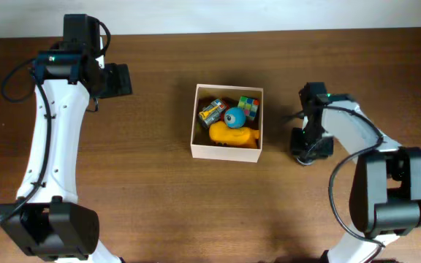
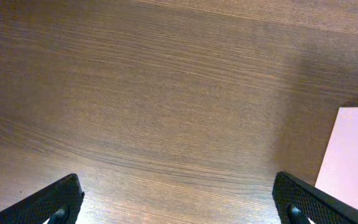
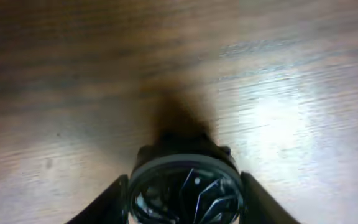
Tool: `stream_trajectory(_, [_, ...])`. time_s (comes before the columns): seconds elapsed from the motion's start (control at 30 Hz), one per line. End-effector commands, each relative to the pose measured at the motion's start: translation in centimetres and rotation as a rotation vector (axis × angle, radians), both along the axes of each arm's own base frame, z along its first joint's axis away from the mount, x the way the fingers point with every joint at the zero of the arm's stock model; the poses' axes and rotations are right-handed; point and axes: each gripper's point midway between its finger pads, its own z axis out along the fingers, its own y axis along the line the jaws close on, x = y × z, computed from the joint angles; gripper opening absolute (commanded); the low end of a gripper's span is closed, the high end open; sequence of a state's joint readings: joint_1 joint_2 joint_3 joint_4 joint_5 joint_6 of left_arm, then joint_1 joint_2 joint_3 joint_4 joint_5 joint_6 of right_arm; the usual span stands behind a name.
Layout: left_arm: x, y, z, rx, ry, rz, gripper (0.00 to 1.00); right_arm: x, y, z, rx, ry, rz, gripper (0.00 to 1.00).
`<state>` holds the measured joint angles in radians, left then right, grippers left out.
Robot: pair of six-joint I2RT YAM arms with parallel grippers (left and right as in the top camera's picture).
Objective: Pack container
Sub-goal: 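Place the black puck into the box with the right gripper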
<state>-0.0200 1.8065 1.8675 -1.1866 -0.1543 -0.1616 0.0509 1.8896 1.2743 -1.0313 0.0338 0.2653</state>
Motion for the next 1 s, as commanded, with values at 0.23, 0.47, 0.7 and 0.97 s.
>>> stream_trajectory(0.23, [0.0,0.0,0.7,-0.007,-0.020,0.008,0.99,5.2,6.8,15.4,0.161,-0.366,0.126,0.43])
stream_trajectory(0.47, [0.0,0.0,0.7,-0.007,-0.020,0.008,0.99,4.1,17.1,16.5,0.242,-0.443,0.383,0.49])
stream_trajectory(0.7, [0.0,0.0,0.7,-0.007,-0.020,0.008,0.99,5.7,22.2,11.8,0.130,-0.479,0.505,0.62])
stream_trajectory(0.97, [0.0,0.0,0.7,-0.007,-0.020,0.008,0.99,6.0,22.5,15.7,0.151,-0.545,0.532,0.98])
